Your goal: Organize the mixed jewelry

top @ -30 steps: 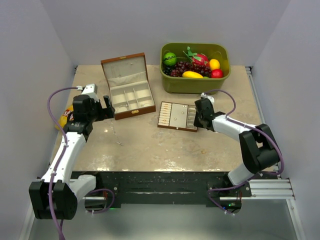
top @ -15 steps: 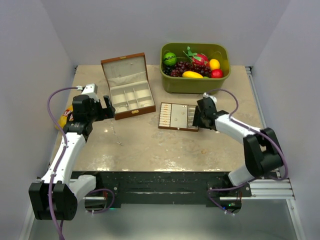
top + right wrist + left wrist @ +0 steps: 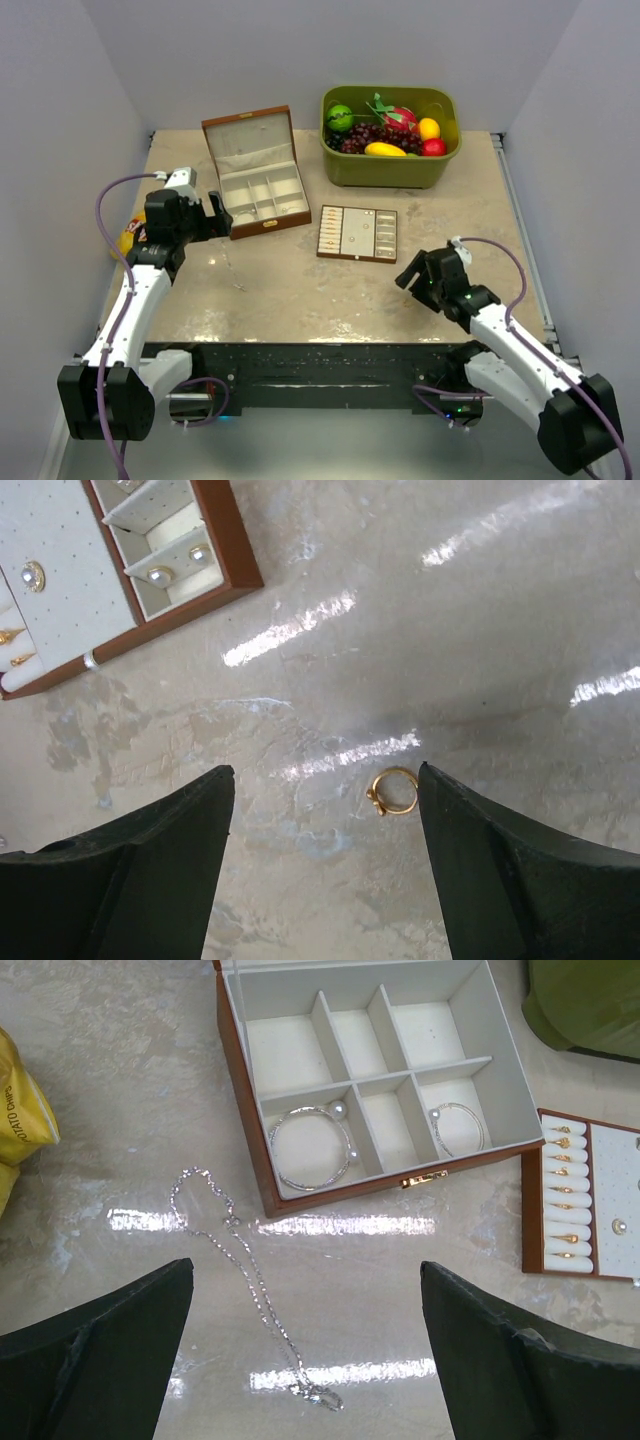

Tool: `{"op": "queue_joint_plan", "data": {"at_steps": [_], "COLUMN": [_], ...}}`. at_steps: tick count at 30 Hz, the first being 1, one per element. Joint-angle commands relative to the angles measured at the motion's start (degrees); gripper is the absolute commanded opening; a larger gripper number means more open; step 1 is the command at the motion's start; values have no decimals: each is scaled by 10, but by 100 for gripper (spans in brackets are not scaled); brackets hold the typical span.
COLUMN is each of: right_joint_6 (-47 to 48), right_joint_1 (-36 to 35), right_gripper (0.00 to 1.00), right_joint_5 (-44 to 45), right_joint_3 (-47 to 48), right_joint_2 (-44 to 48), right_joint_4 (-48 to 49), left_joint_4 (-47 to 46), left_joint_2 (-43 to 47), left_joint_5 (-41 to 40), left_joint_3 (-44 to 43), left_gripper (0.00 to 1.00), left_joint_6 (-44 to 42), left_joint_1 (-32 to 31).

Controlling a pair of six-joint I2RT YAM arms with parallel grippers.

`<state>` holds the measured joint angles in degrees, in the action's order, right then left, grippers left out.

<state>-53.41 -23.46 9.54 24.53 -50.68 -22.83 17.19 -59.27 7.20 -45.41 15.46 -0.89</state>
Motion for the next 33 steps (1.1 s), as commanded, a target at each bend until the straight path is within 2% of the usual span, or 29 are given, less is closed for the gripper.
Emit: {"op": "queue_joint_plan", "data": {"at_steps": [1,6,12,17,26,29,33], "right_joint_6": [-79,-82,-102,-125,-93,-103,-121], "right_joint_1": [-2,-10,-57,-88,-88,-89,-89], "right_gripper": [77,74,73,73,73,73,73], "right_joint_5": [9,-14,23,29,72,82,91], "right_joint_3": [-11,-14,2,2,34,29,8], "right_joint_2": [30,-5,-40,-80,-142,-137,-100], "right_joint_4": [-37,-27,-42,-15,-8,-37,-30], "left_joint_4": [-22,-23,-24,-23,-22,-22,-22], "left_joint_2": [-4,-5,-8,-7,-6,-6,-5], "left_joint_5": [18,20,20,19,14,13,13], "left_joint_3": [-6,-5,-6,-6,-6,-5,-6], "left_gripper": [100,100,100,100,100,100,100], "left_joint_6": [3,3,4,4,3,3,3], "left_joint_1": [-1,0,-1,0,0,-1,0]}}
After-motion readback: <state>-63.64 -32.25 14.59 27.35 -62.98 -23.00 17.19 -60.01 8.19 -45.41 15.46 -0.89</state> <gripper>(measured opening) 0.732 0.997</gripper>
